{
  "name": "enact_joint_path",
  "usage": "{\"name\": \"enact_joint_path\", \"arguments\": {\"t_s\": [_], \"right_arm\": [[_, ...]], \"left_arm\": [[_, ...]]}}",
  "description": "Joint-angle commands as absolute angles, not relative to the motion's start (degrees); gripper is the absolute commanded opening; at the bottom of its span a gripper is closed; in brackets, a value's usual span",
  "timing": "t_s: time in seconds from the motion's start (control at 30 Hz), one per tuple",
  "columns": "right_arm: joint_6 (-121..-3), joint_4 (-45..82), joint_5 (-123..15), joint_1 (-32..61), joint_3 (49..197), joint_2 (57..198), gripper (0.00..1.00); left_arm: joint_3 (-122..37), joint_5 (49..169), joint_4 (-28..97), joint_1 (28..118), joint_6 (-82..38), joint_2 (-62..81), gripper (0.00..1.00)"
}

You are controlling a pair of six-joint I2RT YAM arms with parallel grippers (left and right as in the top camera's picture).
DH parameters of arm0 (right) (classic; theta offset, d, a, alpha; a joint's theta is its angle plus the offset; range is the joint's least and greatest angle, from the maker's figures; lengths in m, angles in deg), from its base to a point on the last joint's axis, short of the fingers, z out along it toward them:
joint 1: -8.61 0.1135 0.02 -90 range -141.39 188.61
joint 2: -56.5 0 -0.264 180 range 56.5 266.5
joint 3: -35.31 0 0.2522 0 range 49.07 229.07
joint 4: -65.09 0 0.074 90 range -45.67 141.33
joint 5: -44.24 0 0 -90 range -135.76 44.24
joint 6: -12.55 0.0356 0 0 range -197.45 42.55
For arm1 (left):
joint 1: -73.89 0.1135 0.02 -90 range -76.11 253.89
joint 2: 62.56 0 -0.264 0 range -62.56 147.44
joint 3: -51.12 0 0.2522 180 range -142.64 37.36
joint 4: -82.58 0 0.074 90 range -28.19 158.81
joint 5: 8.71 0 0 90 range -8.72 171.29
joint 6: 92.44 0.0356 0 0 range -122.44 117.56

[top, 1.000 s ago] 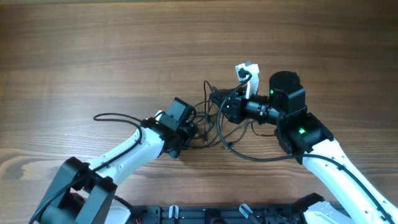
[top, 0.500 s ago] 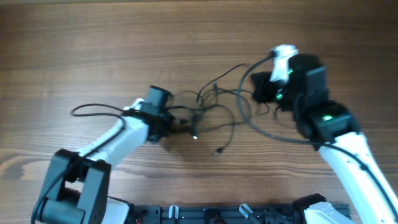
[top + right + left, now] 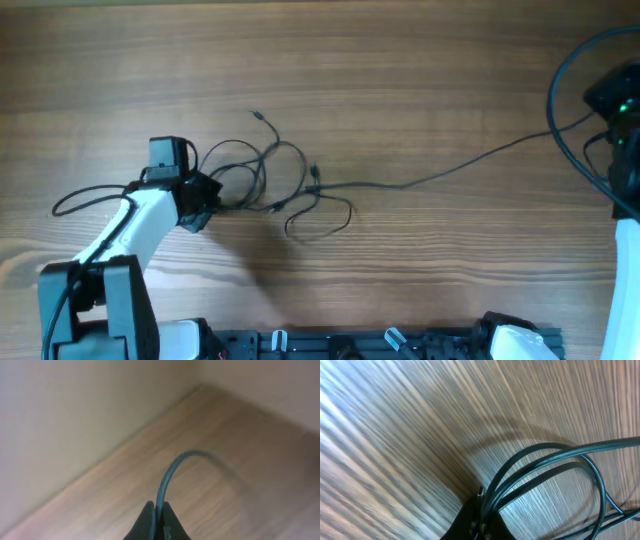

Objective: Untangle cables

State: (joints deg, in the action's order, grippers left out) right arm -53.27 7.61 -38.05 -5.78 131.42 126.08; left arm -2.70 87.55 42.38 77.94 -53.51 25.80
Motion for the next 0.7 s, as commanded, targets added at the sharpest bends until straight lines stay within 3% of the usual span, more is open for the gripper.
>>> {"name": "enact_joint_path", "arguments": {"t_s": [0.0,0.07,0.23,0.53,0.6,0.63,0.67], "right_arm": [[-59.78,4.55,-62.71,-5.33,132.19,128.68,0.04],[-62.45,-0.37,-70.32,-3.38,131.73,130.5,0.05],[-65.51,-4.67,-69.18,6.0,124.69,134.96,0.05],[-60.37,10.17,-66.34,21.34,110.24,146.34,0.05],[-60.94,10.93,-63.28,24.05,110.24,149.64,0.08],[-60.72,10.52,-60.11,25.75,110.22,151.85,0.16],[-59.23,9.99,-57.18,26.98,110.22,153.66,0.3]], "left_arm": [[-2.06,88.49,43.89,73.9,-52.18,24.88,0.04],[-2.06,88.49,44.89,72.28,-52.37,24.88,0.04],[-2.06,88.49,45.33,70.1,-52.59,24.88,0.04],[-2.06,88.49,45.29,69.81,-52.57,24.88,0.06],[-2.06,88.51,45.24,69.81,-52.57,24.88,0.06],[-2.06,88.51,45.24,69.79,-52.57,24.88,0.06],[-2.06,88.51,45.24,69.81,-52.57,24.88,0.06]]}}
